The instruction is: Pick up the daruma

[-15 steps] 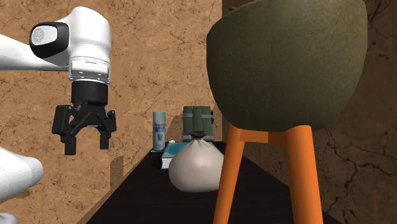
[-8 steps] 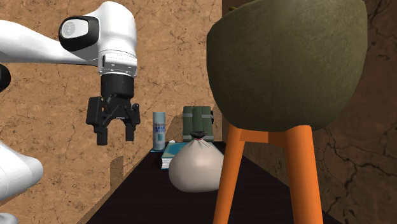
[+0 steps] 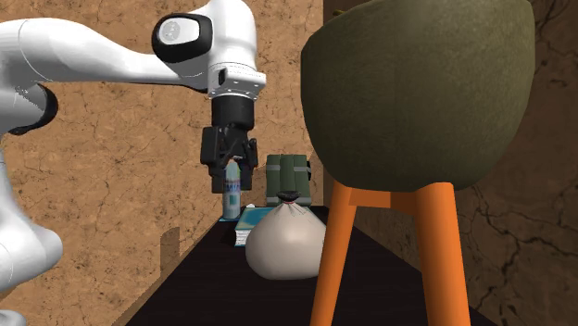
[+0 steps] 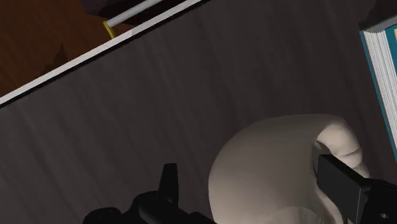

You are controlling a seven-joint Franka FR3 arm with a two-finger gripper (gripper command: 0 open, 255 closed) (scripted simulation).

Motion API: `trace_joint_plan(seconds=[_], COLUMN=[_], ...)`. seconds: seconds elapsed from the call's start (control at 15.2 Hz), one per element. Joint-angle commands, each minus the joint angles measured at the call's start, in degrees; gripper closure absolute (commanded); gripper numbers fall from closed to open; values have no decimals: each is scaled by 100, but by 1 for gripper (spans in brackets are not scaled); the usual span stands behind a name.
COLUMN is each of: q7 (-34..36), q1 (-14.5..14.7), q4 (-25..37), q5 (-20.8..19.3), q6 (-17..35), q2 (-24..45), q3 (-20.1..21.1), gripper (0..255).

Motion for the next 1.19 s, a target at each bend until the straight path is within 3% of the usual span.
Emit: trace_joint_plan(seconds=[0.0, 0.4, 1.06, 1.12], q7=[107, 422, 441, 436], q1=[9, 75, 68, 65], q4=[636, 2890, 1979, 1978], q5=[19, 29, 41, 41], q6=[-158, -827, -152, -150], q2=[487, 2099, 1864, 1864], q3=[35, 117, 111, 109], gripper=[0, 0, 0, 255])
